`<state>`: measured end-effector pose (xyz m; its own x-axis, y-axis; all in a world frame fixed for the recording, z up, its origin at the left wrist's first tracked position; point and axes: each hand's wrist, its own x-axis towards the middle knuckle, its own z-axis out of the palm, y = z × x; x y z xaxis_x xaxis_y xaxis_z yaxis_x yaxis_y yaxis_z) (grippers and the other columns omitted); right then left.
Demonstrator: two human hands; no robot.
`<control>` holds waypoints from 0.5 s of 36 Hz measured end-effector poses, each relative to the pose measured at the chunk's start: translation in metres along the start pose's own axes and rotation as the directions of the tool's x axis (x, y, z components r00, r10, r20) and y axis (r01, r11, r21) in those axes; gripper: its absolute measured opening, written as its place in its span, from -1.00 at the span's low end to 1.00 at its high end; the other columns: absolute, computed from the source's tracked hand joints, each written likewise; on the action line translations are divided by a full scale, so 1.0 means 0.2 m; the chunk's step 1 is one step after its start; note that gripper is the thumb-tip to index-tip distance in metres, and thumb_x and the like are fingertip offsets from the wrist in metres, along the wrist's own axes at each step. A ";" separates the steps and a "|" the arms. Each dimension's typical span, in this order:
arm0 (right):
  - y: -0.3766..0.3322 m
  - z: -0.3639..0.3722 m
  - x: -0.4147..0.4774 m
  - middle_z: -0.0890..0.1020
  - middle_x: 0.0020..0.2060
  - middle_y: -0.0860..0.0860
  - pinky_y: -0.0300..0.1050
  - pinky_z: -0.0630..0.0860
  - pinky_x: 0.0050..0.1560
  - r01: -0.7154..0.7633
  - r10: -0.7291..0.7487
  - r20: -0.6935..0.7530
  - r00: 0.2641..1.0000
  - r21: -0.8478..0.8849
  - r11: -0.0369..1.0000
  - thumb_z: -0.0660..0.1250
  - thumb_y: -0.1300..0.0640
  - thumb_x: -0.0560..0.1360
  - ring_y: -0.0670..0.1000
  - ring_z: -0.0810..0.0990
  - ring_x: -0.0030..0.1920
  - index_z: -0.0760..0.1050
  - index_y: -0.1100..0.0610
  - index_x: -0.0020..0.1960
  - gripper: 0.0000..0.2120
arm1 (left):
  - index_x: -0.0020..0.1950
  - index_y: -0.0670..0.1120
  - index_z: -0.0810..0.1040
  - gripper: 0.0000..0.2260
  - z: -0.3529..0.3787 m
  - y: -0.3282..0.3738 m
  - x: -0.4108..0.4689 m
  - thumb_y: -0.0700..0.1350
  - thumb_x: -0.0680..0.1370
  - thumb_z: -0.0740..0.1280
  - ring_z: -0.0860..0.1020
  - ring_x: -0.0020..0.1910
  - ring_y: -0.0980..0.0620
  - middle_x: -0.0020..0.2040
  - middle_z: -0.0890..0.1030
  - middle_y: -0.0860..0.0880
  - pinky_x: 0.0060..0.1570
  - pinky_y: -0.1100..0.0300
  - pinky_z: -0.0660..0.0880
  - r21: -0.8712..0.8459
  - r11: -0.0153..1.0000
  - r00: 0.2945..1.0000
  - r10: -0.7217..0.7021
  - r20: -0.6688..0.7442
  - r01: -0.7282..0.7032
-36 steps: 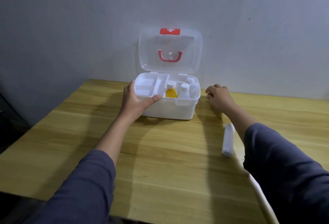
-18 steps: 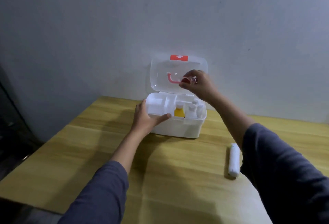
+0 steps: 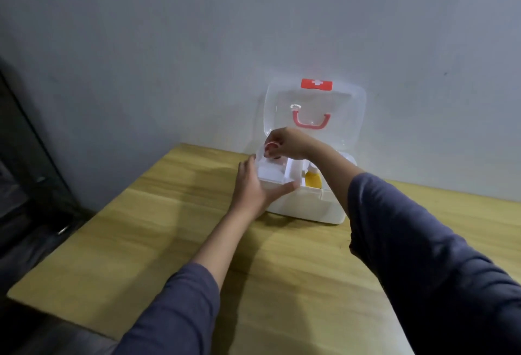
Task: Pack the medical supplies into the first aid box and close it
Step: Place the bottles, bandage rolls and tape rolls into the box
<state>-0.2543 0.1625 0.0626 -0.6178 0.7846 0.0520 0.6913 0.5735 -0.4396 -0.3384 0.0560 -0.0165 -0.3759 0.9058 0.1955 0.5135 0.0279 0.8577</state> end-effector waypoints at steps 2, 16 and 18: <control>0.00 0.00 0.01 0.63 0.07 0.10 -0.15 0.37 -0.07 -0.007 0.007 0.003 1.000 0.015 1.000 0.40 0.10 0.43 0.02 0.50 -0.08 0.54 0.17 0.11 -0.72 | 0.53 -0.06 0.07 0.03 0.00 0.00 0.00 0.22 0.24 0.53 0.20 0.47 -0.03 0.51 0.15 -0.05 0.27 0.12 0.29 -0.006 1.000 1.000 -0.003 0.003 0.003; -0.02 -0.02 0.00 0.63 0.05 0.20 0.03 0.59 0.15 -0.164 0.183 -0.030 0.983 0.320 0.933 0.38 0.10 0.47 0.14 0.65 0.04 0.49 0.29 0.10 -0.69 | 0.53 -0.06 0.06 0.02 -0.02 0.01 0.00 0.23 0.25 0.51 0.20 0.48 -0.04 0.52 0.14 -0.06 0.32 0.03 0.33 0.024 1.000 1.000 0.002 0.018 -0.002; -0.03 -0.02 0.00 0.65 -0.03 0.18 0.01 0.58 0.15 -0.180 0.203 -0.050 0.978 0.298 0.937 0.36 0.07 0.47 0.14 0.66 0.03 0.49 0.26 -0.02 -0.75 | 0.53 -0.06 0.07 0.01 -0.01 0.02 0.00 0.23 0.25 0.52 0.20 0.47 -0.03 0.51 0.15 -0.05 0.32 0.03 0.33 0.030 1.000 1.000 -0.005 0.012 0.005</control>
<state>-0.2576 0.1604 0.0700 -0.4449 0.8956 0.0061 0.6472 0.3261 -0.6891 -0.3390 0.0547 -0.0122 -0.3693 0.9106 0.1855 0.5343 0.0447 0.8441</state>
